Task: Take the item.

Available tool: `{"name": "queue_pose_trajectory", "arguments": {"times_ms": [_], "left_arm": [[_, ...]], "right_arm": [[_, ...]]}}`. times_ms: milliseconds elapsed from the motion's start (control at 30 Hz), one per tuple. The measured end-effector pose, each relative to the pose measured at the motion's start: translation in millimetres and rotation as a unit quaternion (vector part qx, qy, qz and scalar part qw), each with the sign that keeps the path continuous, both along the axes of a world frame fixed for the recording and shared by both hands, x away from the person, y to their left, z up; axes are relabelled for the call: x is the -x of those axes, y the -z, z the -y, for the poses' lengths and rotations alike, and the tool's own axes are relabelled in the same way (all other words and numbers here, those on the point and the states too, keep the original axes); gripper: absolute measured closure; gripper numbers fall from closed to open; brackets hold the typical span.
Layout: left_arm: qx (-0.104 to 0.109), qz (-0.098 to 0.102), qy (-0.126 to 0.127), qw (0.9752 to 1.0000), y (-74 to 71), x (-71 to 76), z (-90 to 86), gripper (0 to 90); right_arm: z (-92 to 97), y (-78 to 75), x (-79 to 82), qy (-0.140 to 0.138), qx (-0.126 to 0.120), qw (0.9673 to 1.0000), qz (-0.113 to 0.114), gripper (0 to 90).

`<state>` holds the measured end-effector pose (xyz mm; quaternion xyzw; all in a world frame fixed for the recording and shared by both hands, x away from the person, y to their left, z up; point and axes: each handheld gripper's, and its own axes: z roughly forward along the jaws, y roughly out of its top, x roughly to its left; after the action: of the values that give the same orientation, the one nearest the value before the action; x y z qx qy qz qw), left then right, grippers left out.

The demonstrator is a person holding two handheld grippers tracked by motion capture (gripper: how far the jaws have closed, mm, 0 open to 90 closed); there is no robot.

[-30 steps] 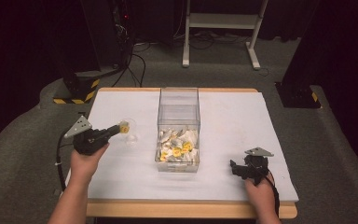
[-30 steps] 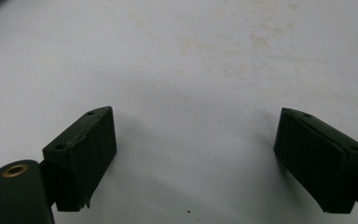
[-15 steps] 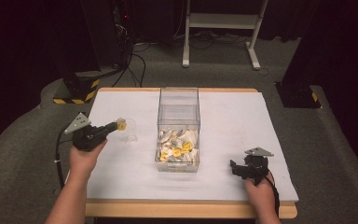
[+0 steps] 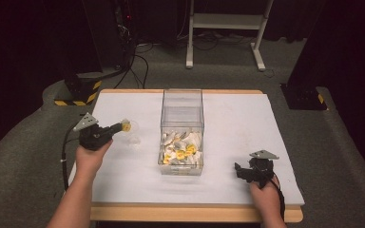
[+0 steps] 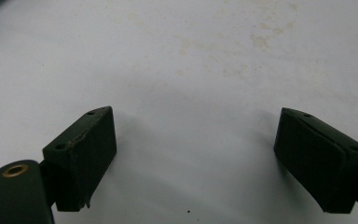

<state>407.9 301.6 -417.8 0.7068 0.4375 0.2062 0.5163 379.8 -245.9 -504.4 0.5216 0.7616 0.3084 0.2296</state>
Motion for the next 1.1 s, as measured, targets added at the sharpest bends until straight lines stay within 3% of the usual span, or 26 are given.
{"name": "queue_pose_trajectory", "arguments": {"times_ms": [267,700,733,833,933,1100], "left_arm": [[-0.006,-0.01,-0.003,0.9999,5.0,-5.6,2.9,90.0],[-0.011,-0.006,-0.006,0.9999,6.2,-6.9,4.6,89.7],[-0.009,-0.002,-0.004,0.9999,5.6,-6.2,4.7,87.6],[-0.015,0.011,-0.018,0.9997,3.2,-3.4,6.9,63.0],[-0.022,0.013,-0.026,0.9993,2.5,-2.4,8.6,49.5],[-0.023,0.008,-0.023,0.9994,3.0,-2.1,9.2,39.6]], "right_arm": [[0.0,0.0,0.0,0.0,0.0,1.0,0.0,13.0],[0.0,0.0,0.0,0.0,0.0,1.0,0.001,13.0],[0.0,0.0,0.0,0.0,0.0,1.0,0.0,12.9],[0.0,0.0,0.0,0.0,0.0,1.0,0.0,13.0],[0.0,0.0,0.0,0.0,0.0,1.0,0.0,13.0],[0.0,0.0,0.0,0.0,0.0,1.0,0.0,12.9]]}}
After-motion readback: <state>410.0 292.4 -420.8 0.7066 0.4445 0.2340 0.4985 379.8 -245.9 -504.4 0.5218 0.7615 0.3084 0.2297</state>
